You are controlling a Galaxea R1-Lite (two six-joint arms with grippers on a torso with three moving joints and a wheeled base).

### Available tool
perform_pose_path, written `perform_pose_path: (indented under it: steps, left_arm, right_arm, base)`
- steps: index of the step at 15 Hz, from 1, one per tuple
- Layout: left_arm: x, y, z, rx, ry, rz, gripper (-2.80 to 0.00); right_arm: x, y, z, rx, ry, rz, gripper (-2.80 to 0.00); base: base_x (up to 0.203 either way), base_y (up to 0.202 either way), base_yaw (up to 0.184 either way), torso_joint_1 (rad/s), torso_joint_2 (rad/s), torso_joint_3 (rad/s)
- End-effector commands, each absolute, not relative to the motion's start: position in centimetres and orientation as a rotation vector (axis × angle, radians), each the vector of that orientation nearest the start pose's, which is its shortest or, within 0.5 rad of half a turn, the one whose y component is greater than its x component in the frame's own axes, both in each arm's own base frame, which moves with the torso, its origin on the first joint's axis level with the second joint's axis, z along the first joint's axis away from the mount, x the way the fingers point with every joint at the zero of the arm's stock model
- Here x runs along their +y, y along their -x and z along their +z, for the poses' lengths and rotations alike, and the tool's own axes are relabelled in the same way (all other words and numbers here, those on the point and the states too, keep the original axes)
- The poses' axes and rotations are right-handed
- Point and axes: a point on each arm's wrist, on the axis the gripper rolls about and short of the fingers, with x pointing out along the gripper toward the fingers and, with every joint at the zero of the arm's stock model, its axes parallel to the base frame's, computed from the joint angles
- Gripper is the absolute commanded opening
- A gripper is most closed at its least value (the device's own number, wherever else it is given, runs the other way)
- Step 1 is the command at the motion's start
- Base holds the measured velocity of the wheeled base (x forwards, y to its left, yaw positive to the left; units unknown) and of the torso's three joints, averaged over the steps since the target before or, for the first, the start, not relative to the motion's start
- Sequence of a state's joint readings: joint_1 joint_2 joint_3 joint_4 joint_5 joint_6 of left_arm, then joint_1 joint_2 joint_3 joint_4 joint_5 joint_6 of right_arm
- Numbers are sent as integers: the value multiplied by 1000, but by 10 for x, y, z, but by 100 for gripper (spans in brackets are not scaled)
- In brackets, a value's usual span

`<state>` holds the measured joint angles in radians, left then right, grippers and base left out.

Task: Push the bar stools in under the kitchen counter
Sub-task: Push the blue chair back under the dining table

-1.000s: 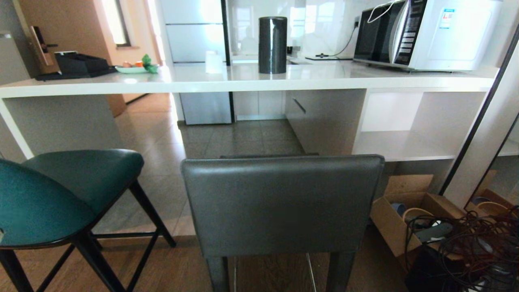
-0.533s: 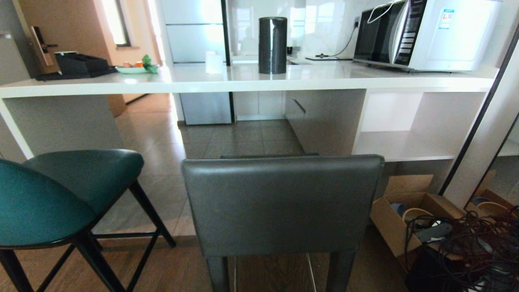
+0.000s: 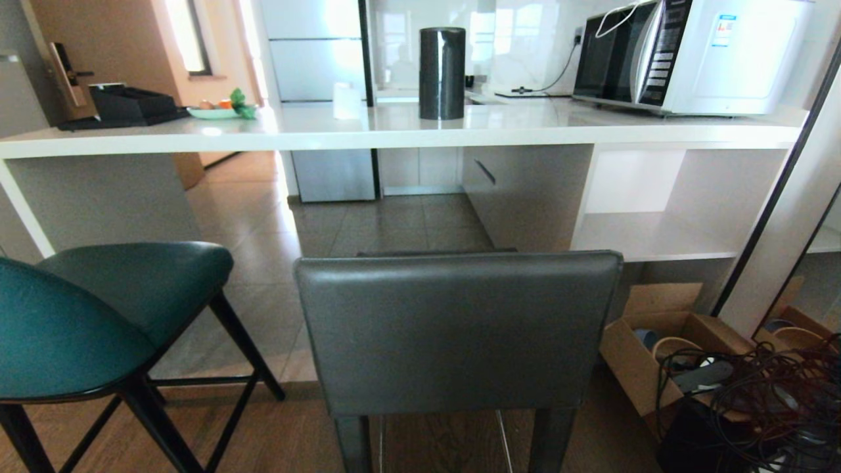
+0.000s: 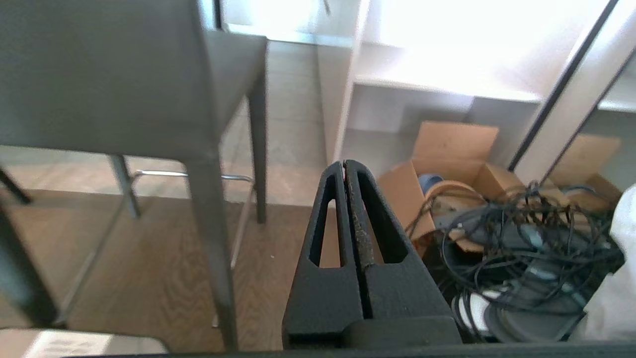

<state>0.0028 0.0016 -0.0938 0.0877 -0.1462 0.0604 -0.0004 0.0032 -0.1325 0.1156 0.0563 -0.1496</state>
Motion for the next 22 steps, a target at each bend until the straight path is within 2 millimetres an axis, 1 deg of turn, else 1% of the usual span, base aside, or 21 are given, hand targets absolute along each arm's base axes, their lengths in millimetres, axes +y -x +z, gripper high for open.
perform_pose_path:
  steps: [1, 3, 4, 7, 9, 11, 22]
  left_arm:
    - [-3, 30, 89, -5, -57, -136, -280]
    - [-2, 26, 82, 1, -72, -89, -280]
    - [-2, 25, 84, -25, -57, -74, -280]
    - [-1, 25, 83, -25, -42, -57, -280]
    - [0, 22, 74, 3, -101, 0, -280]
    - [-1, 23, 74, 3, -116, -23, -280]
    - [-1, 23, 74, 4, -100, -19, -280]
  right_arm:
    - [1, 22, 73, 17, 143, 48, -280]
    - [1, 22, 74, 6, 113, 46, -280]
    - [1, 22, 74, 4, 109, 45, -280]
    - [1, 22, 74, 5, 123, 26, -280]
    - [0, 22, 74, 5, 95, 22, -280]
    - [0, 22, 74, 4, 78, 19, -280]
    - [0, 22, 74, 4, 77, 16, -280]
  base:
    - [0, 0, 0, 0, 0, 0]
    - [0, 0, 0, 0, 0, 0]
    - [0, 0, 0, 0, 0, 0]
    - [0, 0, 0, 0, 0, 0]
    - [0, 0, 0, 0, 0, 0]
    - [0, 0, 0, 0, 0, 0]
    - [0, 0, 0, 0, 0, 0]
